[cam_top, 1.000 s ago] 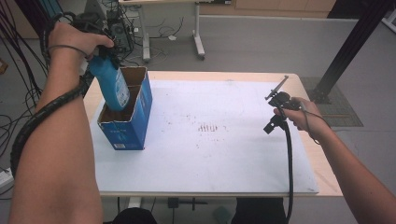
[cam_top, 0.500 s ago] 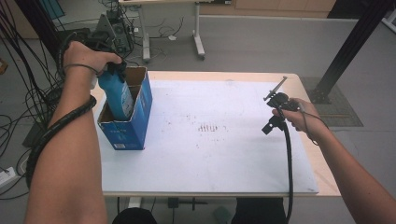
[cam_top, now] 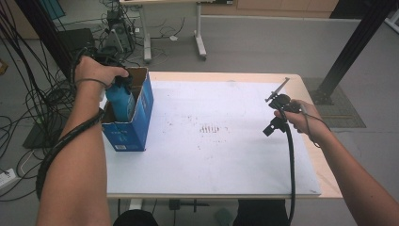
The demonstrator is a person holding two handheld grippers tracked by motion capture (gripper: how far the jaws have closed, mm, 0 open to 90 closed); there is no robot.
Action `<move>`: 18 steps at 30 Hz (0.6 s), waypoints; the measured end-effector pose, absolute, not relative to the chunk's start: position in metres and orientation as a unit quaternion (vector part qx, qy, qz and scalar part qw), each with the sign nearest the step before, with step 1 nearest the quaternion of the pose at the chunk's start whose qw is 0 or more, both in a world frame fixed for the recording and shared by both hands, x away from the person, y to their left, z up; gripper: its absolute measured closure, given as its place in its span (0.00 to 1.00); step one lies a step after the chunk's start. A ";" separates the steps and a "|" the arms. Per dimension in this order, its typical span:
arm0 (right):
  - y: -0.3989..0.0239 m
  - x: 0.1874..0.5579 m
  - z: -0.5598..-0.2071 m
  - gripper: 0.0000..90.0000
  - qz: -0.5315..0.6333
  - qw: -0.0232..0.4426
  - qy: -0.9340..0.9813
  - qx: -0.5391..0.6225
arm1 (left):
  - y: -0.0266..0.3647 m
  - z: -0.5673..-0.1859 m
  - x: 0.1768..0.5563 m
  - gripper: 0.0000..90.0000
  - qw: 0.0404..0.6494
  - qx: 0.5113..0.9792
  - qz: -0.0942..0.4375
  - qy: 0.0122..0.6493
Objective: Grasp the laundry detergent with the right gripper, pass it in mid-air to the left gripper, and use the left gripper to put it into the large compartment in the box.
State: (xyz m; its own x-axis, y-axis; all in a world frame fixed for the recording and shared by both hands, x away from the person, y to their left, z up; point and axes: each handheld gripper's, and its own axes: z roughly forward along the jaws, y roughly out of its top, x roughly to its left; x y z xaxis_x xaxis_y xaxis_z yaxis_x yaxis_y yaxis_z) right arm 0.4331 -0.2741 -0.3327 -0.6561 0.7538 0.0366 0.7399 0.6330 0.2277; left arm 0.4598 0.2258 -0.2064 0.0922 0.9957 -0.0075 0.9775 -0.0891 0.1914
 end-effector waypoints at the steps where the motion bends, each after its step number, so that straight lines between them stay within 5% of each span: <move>1: -0.274 0.433 -0.333 0.08 0.112 0.031 0.903 0.414 | 0.226 -0.208 0.460 0.42 0.074 0.734 0.061 0.672; 18: -0.270 0.431 -0.335 0.08 0.116 0.027 0.905 0.408 | 0.226 -0.239 0.456 0.42 0.071 0.735 0.056 0.672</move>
State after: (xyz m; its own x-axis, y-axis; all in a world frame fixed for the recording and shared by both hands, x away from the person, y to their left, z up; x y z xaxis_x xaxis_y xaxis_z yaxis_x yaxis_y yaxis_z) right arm 0.4314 -0.2702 -0.3349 -0.6654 0.7451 0.0455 0.7324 0.6399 0.2325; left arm 0.4563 0.2261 -0.2394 0.0903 0.9958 -0.0127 0.9800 -0.0866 0.1794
